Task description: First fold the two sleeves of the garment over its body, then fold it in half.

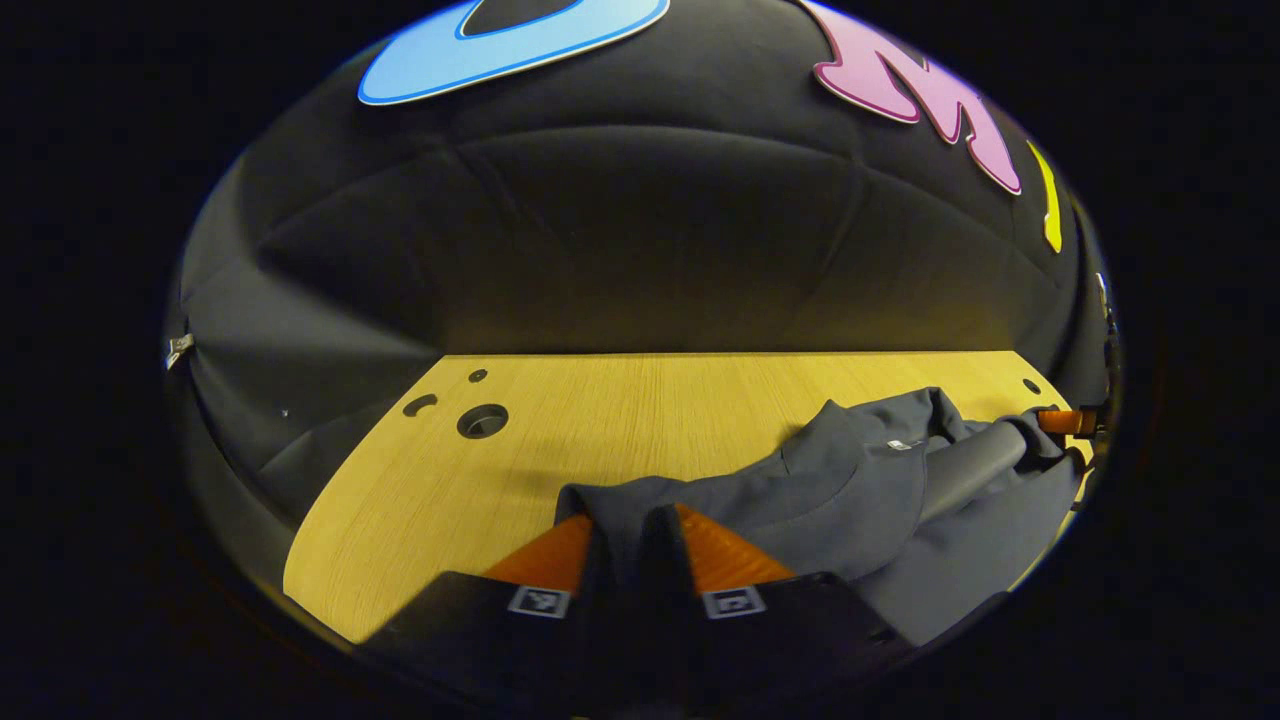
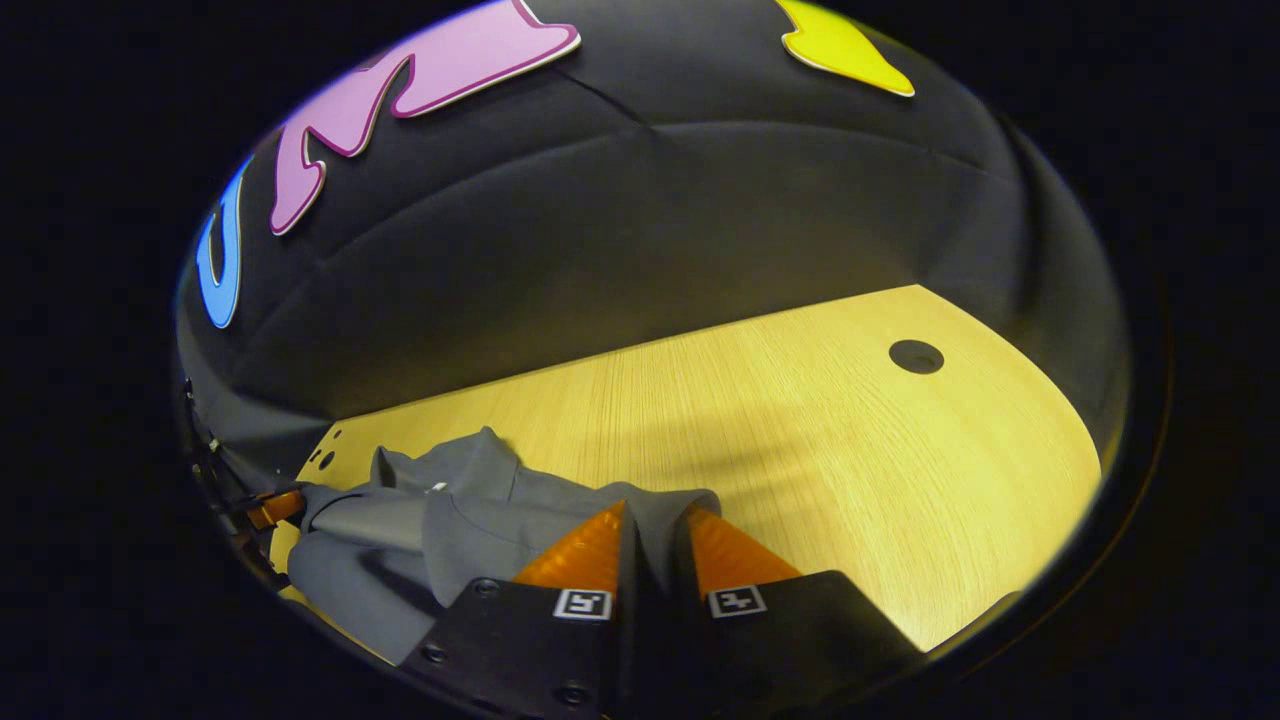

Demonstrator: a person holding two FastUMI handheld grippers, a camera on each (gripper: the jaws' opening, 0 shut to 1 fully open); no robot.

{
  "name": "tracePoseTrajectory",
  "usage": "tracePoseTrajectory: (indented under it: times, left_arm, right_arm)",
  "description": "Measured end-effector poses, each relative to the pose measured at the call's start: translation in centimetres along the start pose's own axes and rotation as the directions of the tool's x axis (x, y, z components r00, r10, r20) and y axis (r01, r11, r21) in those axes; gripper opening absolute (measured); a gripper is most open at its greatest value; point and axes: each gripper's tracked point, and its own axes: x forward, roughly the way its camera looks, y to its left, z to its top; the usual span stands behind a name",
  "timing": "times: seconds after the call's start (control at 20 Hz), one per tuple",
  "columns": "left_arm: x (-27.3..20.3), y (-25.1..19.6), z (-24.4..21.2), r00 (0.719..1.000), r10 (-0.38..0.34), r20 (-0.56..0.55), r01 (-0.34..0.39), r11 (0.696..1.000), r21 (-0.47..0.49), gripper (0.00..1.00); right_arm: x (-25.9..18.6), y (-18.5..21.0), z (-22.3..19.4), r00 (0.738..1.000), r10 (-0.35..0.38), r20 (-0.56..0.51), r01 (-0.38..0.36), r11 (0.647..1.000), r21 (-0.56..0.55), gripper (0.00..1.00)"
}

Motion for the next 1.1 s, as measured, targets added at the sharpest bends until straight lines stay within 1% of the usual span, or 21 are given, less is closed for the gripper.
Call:
tracePoseTrajectory:
  times: [0.05,0.1,0.2,0.25,0.3,0.35,0.5,0.65,0.75,0.85,1.0,1.1]
  left_arm:
    - [-0.4,-0.3,0.1,1.000,-0.010,0.005,0.010,1.000,0.000,0.60]
    - [-0.8,-0.6,0.5,1.000,-0.022,0.013,0.022,1.000,0.002,0.81]
    - [-1.8,-0.9,1.2,0.999,-0.024,0.033,0.023,1.000,0.020,0.89]
    - [-2.5,-1.0,1.6,0.999,-0.024,0.043,0.023,0.999,0.028,0.89]
    - [-3.4,-1.6,2.0,0.998,-0.040,0.051,0.038,0.999,0.031,0.90]
    - [-4.5,-2.3,2.4,0.996,-0.063,0.056,0.061,0.998,0.034,0.91]
    - [-8.2,-3.5,3.4,0.992,-0.096,0.086,0.091,0.994,0.065,0.98]
    - [-12.2,-4.1,4.6,0.986,-0.109,0.126,0.098,0.991,0.093,0.97]
    - [-14.9,-4.3,5.3,0.982,-0.116,0.148,0.105,0.991,0.077,0.97]
    - [-17.6,-4.4,5.5,0.978,-0.126,0.165,0.118,0.991,0.059,0.97]
    - [-21.2,-3.9,5.5,0.974,-0.136,0.184,0.123,0.989,0.081,0.97]
    - [-23.5,-3.7,5.4,0.971,-0.142,0.193,0.127,0.988,0.085,0.97]
  right_arm:
    - [-0.3,0.4,0.0,1.000,0.011,-0.003,-0.011,1.000,0.004,0.36]
    - [-0.8,0.7,0.0,1.000,0.019,-0.004,-0.019,1.000,0.001,0.30]
    - [-1.9,1.4,0.4,1.000,0.025,0.003,-0.025,0.999,-0.024,0.73]
    - [-2.8,1.9,0.7,0.999,0.031,0.010,-0.030,0.999,-0.035,0.74]
    - [-3.7,2.3,1.1,0.999,0.036,0.014,-0.035,0.999,-0.042,0.92]
    - [-4.7,2.8,1.3,0.999,0.041,0.018,-0.041,0.998,-0.043,0.97]
    - [-8.1,3.8,2.8,0.997,0.059,0.048,-0.057,0.998,-0.039,0.97]
    - [-12.4,4.1,4.9,0.993,0.066,0.097,-0.063,0.997,-0.033,0.97]
    - [-15.5,4.0,6.1,0.990,0.063,0.129,-0.059,0.997,-0.039,0.97]
    - [-18.7,3.7,7.1,0.985,0.048,0.164,-0.040,0.998,-0.054,0.97]
    - [-23.4,4.1,7.1,0.982,0.058,0.182,-0.040,0.994,-0.103,0.97]
    - [-25.8,4.4,6.6,0.981,0.067,0.181,-0.043,0.990,-0.134,0.97]
